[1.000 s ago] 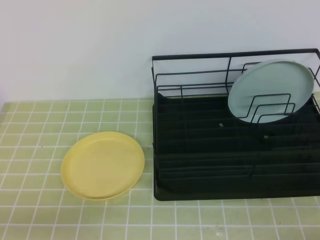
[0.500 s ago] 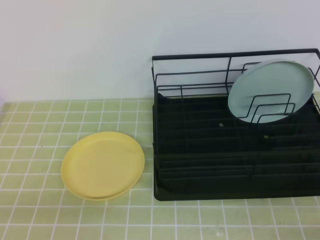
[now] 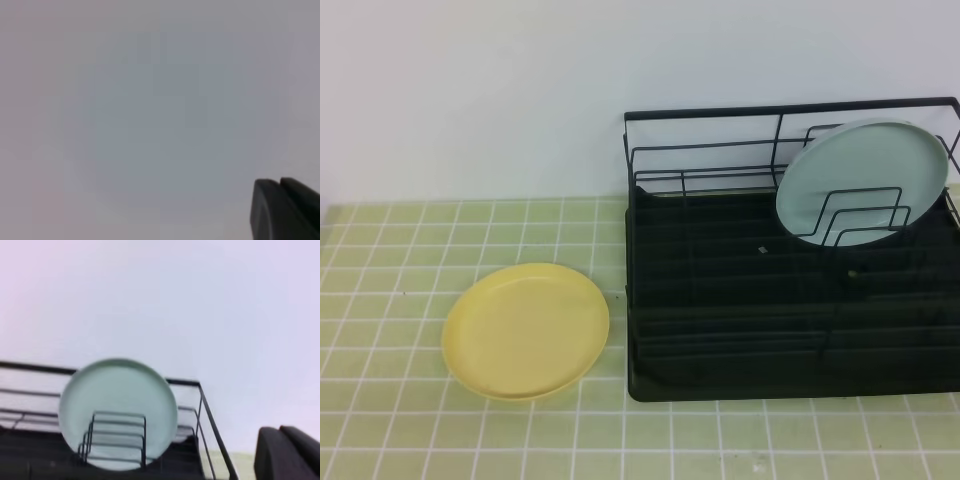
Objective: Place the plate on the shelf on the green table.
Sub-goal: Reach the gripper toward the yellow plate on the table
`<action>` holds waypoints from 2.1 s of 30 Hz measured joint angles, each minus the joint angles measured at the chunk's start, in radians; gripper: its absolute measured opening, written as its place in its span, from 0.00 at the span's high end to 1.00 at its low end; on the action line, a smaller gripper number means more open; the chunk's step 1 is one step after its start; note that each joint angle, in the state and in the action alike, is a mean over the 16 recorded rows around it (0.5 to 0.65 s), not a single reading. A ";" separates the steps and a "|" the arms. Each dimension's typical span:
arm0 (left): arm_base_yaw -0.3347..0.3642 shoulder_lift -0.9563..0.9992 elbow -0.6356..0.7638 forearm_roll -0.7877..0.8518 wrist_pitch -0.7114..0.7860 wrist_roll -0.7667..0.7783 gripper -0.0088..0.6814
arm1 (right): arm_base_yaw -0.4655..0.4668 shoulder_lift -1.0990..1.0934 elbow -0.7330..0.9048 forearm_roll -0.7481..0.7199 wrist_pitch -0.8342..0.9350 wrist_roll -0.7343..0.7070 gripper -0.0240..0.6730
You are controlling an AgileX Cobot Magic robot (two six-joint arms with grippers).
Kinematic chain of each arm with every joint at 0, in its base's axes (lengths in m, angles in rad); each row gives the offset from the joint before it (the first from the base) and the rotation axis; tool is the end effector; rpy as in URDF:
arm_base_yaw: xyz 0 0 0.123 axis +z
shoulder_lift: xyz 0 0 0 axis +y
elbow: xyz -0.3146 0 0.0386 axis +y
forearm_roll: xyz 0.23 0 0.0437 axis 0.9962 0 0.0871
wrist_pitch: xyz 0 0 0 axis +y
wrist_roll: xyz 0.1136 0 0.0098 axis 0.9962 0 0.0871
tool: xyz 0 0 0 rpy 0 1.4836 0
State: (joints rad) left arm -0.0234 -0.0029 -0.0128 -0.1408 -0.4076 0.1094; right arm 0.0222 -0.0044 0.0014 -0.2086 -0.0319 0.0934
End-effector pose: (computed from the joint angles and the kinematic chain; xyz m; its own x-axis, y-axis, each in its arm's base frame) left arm 0.0143 0.0060 0.2631 0.4857 -0.0313 -0.8735 -0.0155 0.9989 -0.0445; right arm 0.0283 0.0014 0.2183 0.1236 -0.1121 -0.9860 -0.0147 0.9933 -0.1148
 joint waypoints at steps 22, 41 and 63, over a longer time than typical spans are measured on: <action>0.000 0.000 -0.135 0.138 0.277 -0.125 0.99 | 0.000 0.000 -0.016 -0.034 -0.126 0.049 0.97; 0.000 0.075 -0.345 0.048 0.602 -0.199 0.99 | 0.000 0.262 -0.266 -0.082 0.379 -0.027 0.97; 0.000 0.973 -1.005 -0.302 1.299 0.149 0.97 | 0.000 0.448 -0.275 0.045 0.439 -0.047 0.97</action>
State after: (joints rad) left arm -0.0234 0.9701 -1.0175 -0.4431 0.8909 0.2579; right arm 0.0222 0.4431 -0.2734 -0.1634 0.4067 0.0469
